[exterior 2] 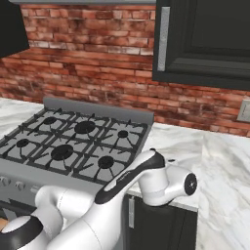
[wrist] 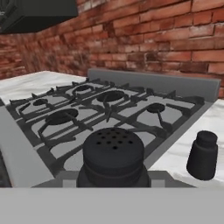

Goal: Take 2 condiments from the cabinet and move them on the counter near the stove.Make sure the condiments are lined up with each other, next to each other.

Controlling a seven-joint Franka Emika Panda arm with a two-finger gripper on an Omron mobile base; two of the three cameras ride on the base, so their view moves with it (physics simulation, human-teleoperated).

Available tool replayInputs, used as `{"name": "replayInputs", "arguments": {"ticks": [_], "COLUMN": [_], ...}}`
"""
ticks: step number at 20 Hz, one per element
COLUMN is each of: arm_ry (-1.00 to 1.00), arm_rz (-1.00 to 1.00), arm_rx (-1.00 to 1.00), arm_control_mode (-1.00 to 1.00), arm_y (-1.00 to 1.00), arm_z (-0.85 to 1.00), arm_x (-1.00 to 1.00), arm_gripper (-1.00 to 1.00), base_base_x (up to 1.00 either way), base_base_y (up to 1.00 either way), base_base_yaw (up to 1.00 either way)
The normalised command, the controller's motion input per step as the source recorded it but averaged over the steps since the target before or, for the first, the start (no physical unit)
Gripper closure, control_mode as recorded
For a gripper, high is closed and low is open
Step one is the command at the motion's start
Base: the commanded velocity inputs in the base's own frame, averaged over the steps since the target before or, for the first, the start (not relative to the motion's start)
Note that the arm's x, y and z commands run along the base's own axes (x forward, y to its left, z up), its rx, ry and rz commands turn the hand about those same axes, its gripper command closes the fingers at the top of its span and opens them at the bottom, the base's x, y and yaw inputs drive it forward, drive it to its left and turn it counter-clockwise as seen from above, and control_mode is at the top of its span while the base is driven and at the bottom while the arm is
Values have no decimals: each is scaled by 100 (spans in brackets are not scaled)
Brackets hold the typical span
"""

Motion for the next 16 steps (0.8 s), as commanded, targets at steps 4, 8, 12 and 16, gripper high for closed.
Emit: {"name": "replayInputs", "arguments": {"ticks": [4, 8, 12, 16], "arm_ry": [0, -2, -6, -5], "arm_rz": [0, 0, 0, 0], "arm_rx": [2, 0, -1, -3], "arm_control_mode": [-100, -100, -100, -100], "arm_y": [0, 0, 0, -6], "arm_z": [0, -7, -11, -20], "arm_x": [21, 15, 15, 16], "arm_gripper": [100, 100, 100, 100], "base_base_x": [0, 0, 0, 0], "base_base_y": [0, 0, 0, 0], "base_base_yaw": [0, 0, 0, 0]}}
